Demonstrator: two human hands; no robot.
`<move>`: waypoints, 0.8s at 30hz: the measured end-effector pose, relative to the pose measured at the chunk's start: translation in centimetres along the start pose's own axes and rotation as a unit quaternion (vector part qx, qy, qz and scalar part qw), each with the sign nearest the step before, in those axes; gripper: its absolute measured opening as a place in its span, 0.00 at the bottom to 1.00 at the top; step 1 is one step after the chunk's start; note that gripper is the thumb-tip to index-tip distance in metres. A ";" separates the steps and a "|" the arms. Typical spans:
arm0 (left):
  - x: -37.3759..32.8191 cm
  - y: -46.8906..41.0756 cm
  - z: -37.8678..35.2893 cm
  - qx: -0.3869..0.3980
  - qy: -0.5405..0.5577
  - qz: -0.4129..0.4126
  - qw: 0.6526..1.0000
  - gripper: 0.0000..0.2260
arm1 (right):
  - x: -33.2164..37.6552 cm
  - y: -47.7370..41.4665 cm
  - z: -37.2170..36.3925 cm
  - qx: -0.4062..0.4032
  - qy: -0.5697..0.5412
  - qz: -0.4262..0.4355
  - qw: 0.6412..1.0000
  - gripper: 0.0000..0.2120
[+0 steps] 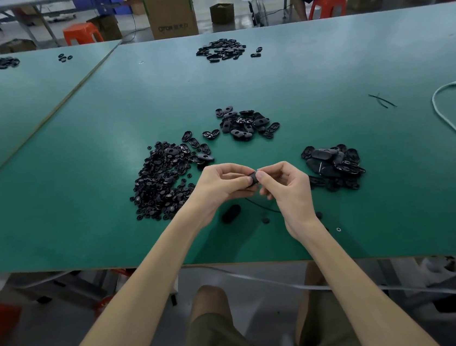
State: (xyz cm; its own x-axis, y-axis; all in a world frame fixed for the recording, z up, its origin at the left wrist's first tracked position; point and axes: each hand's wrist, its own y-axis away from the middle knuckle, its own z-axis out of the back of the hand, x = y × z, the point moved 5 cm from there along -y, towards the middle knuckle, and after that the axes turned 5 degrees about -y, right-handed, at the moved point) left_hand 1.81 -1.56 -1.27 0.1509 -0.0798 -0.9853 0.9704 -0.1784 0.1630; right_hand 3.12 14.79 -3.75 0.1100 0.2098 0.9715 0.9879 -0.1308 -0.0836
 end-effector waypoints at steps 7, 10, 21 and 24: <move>-0.1 -0.3 -0.4 -0.049 -0.048 0.011 0.998 0.05 | 0.1 0.2 -0.1 0.006 0.008 0.003 1.000 0.04; -0.3 -0.3 -0.7 -0.055 -0.057 0.013 0.997 0.05 | 0.2 0.2 0.1 0.000 0.010 0.003 1.000 0.04; -0.2 -0.1 -0.1 0.010 0.006 -0.004 1.000 0.09 | 0.3 0.2 0.1 -0.020 -0.005 -0.002 1.000 0.03; -0.3 -0.2 0.0 -0.004 -0.007 -0.003 1.000 0.08 | 0.3 0.2 -0.1 -0.013 -0.001 0.000 1.000 0.03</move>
State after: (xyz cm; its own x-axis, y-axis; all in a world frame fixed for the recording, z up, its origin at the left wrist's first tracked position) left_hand 1.62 -1.48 -1.02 0.1424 -0.0920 -0.9855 0.9727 -0.1711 0.1565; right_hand 3.36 14.78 -3.46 0.1103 0.2127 0.9709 0.9846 -0.1567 -0.0776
